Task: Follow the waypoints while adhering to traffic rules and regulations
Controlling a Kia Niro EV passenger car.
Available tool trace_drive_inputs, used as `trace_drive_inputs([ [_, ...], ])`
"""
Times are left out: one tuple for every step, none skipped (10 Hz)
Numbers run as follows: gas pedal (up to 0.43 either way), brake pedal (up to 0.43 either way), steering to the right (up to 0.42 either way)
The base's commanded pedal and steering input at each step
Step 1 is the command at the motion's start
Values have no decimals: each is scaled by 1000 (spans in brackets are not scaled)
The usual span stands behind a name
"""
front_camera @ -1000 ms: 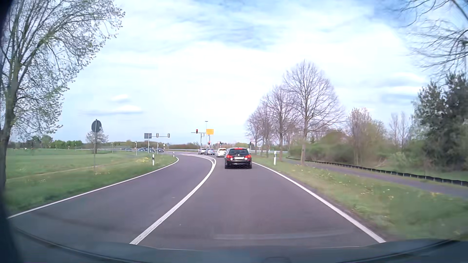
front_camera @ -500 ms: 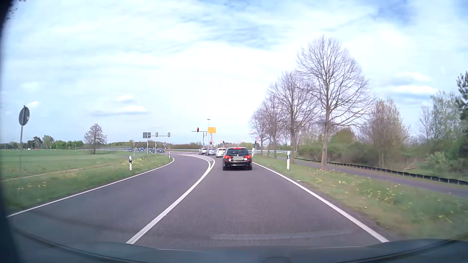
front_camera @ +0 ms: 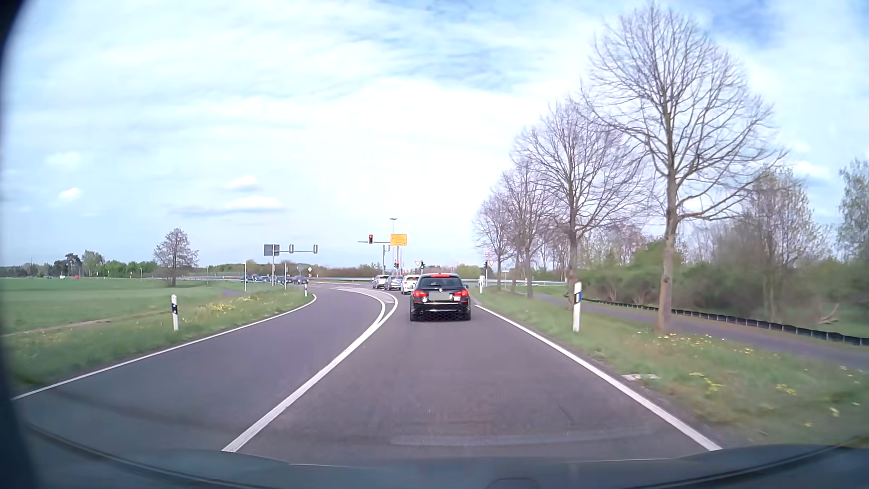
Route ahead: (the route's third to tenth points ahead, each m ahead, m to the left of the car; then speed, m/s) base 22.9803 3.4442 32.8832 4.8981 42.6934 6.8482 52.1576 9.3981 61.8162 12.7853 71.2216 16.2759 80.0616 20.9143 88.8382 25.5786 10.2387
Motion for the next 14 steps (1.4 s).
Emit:
trace_drive_inputs([
  [0,256,-21],
  [0,262,-21],
  [0,262,-21],
  [0,262,-21],
  [0,268,-21],
  [0,268,-21],
  [0,268,-22],
  [0,268,-24],
  [0,280,-24],
  [0,280,-24],
  [0,287,-25],
  [0,293,-25],
  [0,293,-25],
  [0,293,-26],
])
